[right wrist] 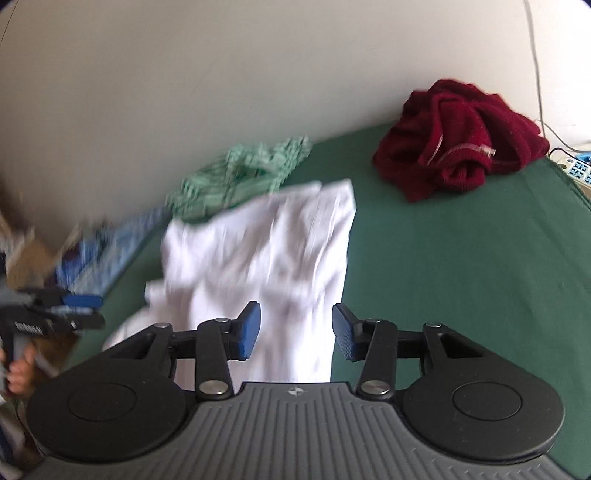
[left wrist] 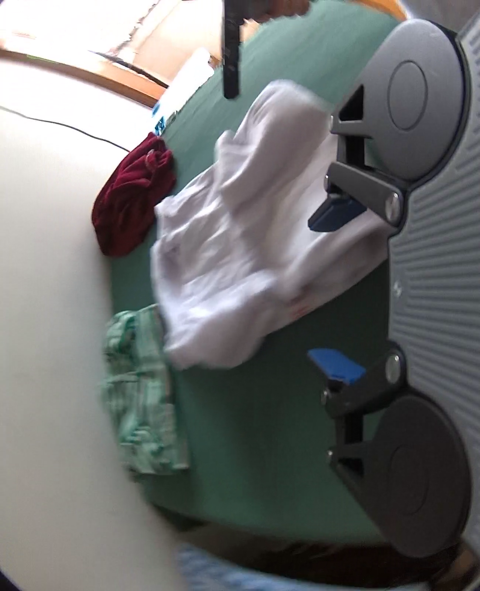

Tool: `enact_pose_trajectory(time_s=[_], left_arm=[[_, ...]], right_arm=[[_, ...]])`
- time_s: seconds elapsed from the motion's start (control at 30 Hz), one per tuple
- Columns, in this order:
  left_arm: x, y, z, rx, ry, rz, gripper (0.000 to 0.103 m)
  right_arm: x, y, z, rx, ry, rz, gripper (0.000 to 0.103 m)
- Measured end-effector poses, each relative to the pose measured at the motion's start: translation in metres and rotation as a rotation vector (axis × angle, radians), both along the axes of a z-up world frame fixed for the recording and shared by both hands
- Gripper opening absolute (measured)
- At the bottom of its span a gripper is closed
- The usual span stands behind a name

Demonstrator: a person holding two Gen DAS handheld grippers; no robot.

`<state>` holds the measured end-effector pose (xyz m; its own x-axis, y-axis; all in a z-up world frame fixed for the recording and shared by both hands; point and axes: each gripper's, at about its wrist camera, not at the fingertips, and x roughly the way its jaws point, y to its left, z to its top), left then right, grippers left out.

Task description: Fold clothes

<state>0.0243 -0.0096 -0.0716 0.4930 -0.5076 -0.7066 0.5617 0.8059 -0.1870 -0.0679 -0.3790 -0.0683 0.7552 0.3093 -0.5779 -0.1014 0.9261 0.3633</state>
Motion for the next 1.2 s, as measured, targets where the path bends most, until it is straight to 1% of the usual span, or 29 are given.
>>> enact_pose_trajectory(time_s=[0.07, 0.1, 0.13, 0.17, 0.2, 0.23, 0.27, 0.3, 0.33, 0.4, 0.5, 0.53, 0.57, 0.63, 0.67, 0.7, 0.73, 0.8, 0.83, 0.87, 0.9, 0.93, 0.97, 1.0, 1.03, 1.07, 1.13, 1.17, 1.2], left_arm=[[-0.019, -0.006, -0.01, -0.018, 0.016, 0.011, 0.077], [-0.026, -0.012, -0.015, -0.011, 0.008, 0.019, 0.075], [-0.029, -0.016, -0.019, -0.008, 0.004, 0.024, 0.074], [-0.029, -0.017, -0.022, -0.009, 0.004, 0.027, 0.068], [-0.029, -0.018, -0.024, -0.011, 0.003, 0.029, 0.049], [-0.029, -0.02, -0.026, -0.012, 0.003, 0.031, 0.044], [-0.029, -0.021, -0.028, -0.013, 0.002, 0.033, 0.031], [-0.03, -0.022, -0.031, -0.014, 0.001, 0.036, 0.023], [-0.03, -0.02, -0.03, -0.023, 0.002, 0.034, 0.021], [-0.031, -0.008, -0.021, -0.056, 0.005, 0.021, 0.01], [-0.045, 0.0, -0.008, -0.071, -0.003, -0.031, 0.002], [-0.051, 0.002, -0.005, -0.079, -0.001, -0.045, 0.002], [-0.053, 0.004, -0.007, -0.068, 0.009, -0.045, 0.002], [-0.054, 0.008, -0.023, -0.009, 0.049, -0.017, 0.002], [-0.054, 0.01, -0.031, 0.02, 0.068, -0.003, 0.0], [-0.054, 0.011, -0.033, 0.036, 0.068, 0.014, 0.002], [-0.055, 0.012, -0.029, 0.037, 0.049, 0.034, 0.002], [-0.055, 0.013, -0.018, 0.029, -0.004, 0.069, 0.006], [-0.055, 0.009, -0.009, 0.008, -0.051, 0.081, 0.011], [-0.055, 0.006, 0.0, -0.013, -0.097, 0.093, 0.03], [-0.053, 0.0, 0.007, -0.046, -0.133, 0.098, 0.061], [-0.048, -0.009, 0.012, -0.09, -0.157, 0.096, 0.077], [-0.043, -0.02, 0.013, -0.116, -0.188, 0.097, 0.098], [-0.038, -0.034, 0.011, -0.121, -0.226, 0.099, 0.099], [-0.032, -0.048, 0.009, -0.127, -0.265, 0.1, 0.098], [-0.025, -0.06, 0.005, -0.122, -0.282, 0.109, 0.098], [-0.006, -0.081, -0.008, -0.11, -0.26, 0.128, 0.096], [0.003, -0.086, -0.017, -0.126, -0.23, 0.125, 0.094], [0.011, -0.09, -0.026, -0.123, -0.208, 0.126, 0.091]], right_arm=[[-0.008, 0.008, -0.006, -0.021, 0.015, 0.005, 0.044], [-0.009, 0.01, -0.01, -0.026, 0.02, 0.002, 0.044], [-0.01, 0.013, -0.014, -0.033, 0.031, 0.0, 0.041], [-0.008, 0.015, -0.018, -0.045, 0.049, 0.001, 0.03], [-0.006, 0.017, -0.022, -0.057, 0.067, 0.001, 0.024], [-0.006, 0.018, -0.024, -0.065, 0.077, 0.004, 0.011], [-0.006, 0.02, -0.025, -0.069, 0.074, 0.009, 0.007], [-0.007, 0.021, -0.024, -0.075, 0.069, 0.015, 0.007], [-0.008, 0.022, -0.023, -0.078, 0.065, 0.018, 0.006], [-0.007, 0.02, -0.022, -0.072, 0.072, 0.018, 0.006], [-0.005, 0.019, -0.025, -0.065, 0.088, 0.024, 0.006], [-0.005, 0.019, -0.026, -0.062, 0.094, 0.026, 0.006], [-0.004, 0.019, -0.027, -0.06, 0.099, 0.028, 0.007], [-0.003, 0.018, -0.029, -0.055, 0.11, 0.032, 0.008], [-0.002, 0.017, -0.03, -0.053, 0.116, 0.034, 0.01], [-0.002, 0.017, -0.031, -0.05, 0.121, 0.035, 0.012], [-0.002, 0.018, -0.03, -0.06, 0.117, 0.038, 0.013], [-0.004, 0.019, -0.019, -0.11, 0.067, 0.017, 0.019], [-0.007, 0.017, -0.011, -0.132, 0.028, -0.021, 0.027], [-0.009, 0.014, -0.005, -0.145, -0.013, -0.063, 0.034], [-0.007, 0.013, 0.0, -0.137, -0.037, -0.078, 0.033], [-0.001, 0.013, 0.002, -0.116, -0.048, -0.069, 0.033], [0.005, 0.015, 0.003, -0.099, -0.055, -0.056, 0.031], [0.014, 0.022, 0.001, -0.096, -0.054, -0.037, 0.029], [0.024, 0.03, -0.002, -0.104, -0.053, -0.018, 0.024], [0.033, 0.037, -0.008, -0.112, -0.047, -0.009, 0.018], [0.05, 0.043, -0.021, -0.114, -0.023, -0.03, 0.014], [0.058, 0.047, -0.027, -0.115, -0.011, -0.041, 0.008], [0.066, 0.05, -0.034, -0.116, 0.001, -0.052, 0.001]])
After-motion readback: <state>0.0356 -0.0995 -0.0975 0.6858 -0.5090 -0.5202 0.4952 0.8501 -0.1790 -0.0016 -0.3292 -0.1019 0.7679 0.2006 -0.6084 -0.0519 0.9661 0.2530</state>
